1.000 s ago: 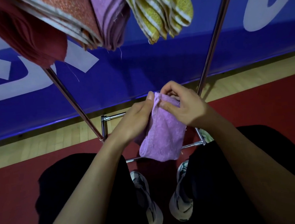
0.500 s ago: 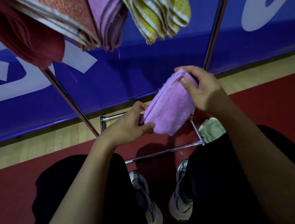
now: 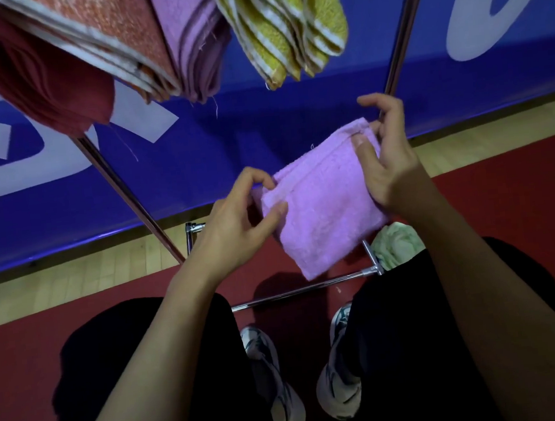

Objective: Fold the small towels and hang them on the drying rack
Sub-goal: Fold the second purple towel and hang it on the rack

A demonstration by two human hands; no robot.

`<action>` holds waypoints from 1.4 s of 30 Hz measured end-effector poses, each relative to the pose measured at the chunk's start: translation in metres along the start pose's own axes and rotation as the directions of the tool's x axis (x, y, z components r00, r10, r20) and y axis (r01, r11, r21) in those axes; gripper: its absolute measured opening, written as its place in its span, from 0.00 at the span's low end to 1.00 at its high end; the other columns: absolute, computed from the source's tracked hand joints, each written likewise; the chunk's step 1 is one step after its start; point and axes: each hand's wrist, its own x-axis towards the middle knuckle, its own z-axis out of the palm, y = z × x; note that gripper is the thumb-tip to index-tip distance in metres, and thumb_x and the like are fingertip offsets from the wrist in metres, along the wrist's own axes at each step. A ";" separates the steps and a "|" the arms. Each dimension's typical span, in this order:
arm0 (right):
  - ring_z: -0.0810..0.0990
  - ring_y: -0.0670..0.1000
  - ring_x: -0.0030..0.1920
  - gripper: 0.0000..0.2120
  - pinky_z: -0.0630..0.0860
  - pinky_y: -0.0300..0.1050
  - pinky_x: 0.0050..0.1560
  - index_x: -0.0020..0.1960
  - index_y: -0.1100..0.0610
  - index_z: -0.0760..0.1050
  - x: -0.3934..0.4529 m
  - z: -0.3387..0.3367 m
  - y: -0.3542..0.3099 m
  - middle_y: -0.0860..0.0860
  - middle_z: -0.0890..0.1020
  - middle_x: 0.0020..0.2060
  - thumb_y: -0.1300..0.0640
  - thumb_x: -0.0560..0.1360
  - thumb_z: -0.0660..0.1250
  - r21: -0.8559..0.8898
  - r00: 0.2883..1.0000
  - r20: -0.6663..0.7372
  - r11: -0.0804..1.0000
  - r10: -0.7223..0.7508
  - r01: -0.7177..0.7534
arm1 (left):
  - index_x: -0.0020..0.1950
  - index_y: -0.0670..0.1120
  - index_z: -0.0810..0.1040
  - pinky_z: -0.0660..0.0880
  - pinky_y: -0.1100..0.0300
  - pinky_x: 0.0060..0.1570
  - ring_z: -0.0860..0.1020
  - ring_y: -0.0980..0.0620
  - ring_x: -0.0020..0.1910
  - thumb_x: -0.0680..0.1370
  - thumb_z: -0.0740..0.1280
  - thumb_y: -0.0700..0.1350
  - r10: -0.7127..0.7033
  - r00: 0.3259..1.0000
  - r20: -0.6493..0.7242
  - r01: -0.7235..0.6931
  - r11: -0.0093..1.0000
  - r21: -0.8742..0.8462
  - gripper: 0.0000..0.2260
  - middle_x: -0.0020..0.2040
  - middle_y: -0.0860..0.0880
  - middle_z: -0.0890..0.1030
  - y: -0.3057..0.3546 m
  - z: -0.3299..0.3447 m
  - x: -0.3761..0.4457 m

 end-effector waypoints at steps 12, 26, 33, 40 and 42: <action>0.75 0.39 0.45 0.15 0.73 0.43 0.53 0.71 0.53 0.65 -0.001 0.002 0.002 0.40 0.73 0.46 0.56 0.85 0.60 0.005 1.000 -0.002 1.000 0.020 -0.020 | 0.48 0.51 0.73 0.77 0.48 0.38 0.79 0.49 0.34 0.81 0.71 0.53 -0.084 0.996 -0.023 0.084 0.996 -0.007 0.09 0.38 0.52 0.81 -0.001 0.012 0.003; 0.76 0.50 0.56 0.13 0.67 0.30 0.58 0.65 0.57 0.78 0.002 -0.005 0.012 0.55 0.77 0.56 0.58 0.84 0.59 -0.212 0.999 0.044 0.977 -0.022 0.031 | 0.49 0.47 0.71 0.73 0.46 0.36 0.71 0.48 0.32 0.83 0.67 0.52 -0.249 0.961 -0.117 0.208 0.936 -0.283 0.10 0.35 0.43 0.77 0.014 0.009 0.005; 0.76 0.47 0.59 0.12 0.68 0.33 0.61 0.64 0.56 0.75 0.001 0.012 0.006 0.54 0.79 0.58 0.57 0.85 0.58 -0.118 0.999 -0.015 0.992 0.036 -0.037 | 0.59 0.49 0.66 0.69 0.52 0.33 0.71 0.51 0.33 0.85 0.64 0.50 -0.417 0.894 -0.160 0.269 0.789 -0.552 0.09 0.38 0.42 0.73 0.014 0.015 0.013; 0.77 0.64 0.62 0.20 0.71 0.52 0.65 0.72 0.59 0.65 -0.011 0.036 0.042 0.65 0.77 0.60 0.55 0.83 0.61 -0.359 0.870 0.217 0.865 0.443 -0.351 | 0.72 0.49 0.67 0.73 0.67 0.27 0.78 0.58 0.29 0.86 0.62 0.39 -0.606 0.795 0.012 0.463 0.594 -0.658 0.15 0.50 0.44 0.79 0.014 0.023 0.018; 0.76 0.63 0.60 0.25 0.71 0.49 0.62 0.76 0.58 0.61 -0.016 0.038 0.034 0.65 0.73 0.64 0.57 0.81 0.62 -0.402 0.878 0.225 0.861 0.422 -0.311 | 0.72 0.49 0.69 0.75 0.67 0.28 0.79 0.59 0.29 0.85 0.60 0.37 -0.620 0.782 0.062 0.484 0.542 -0.687 0.16 0.47 0.45 0.79 0.021 0.024 0.021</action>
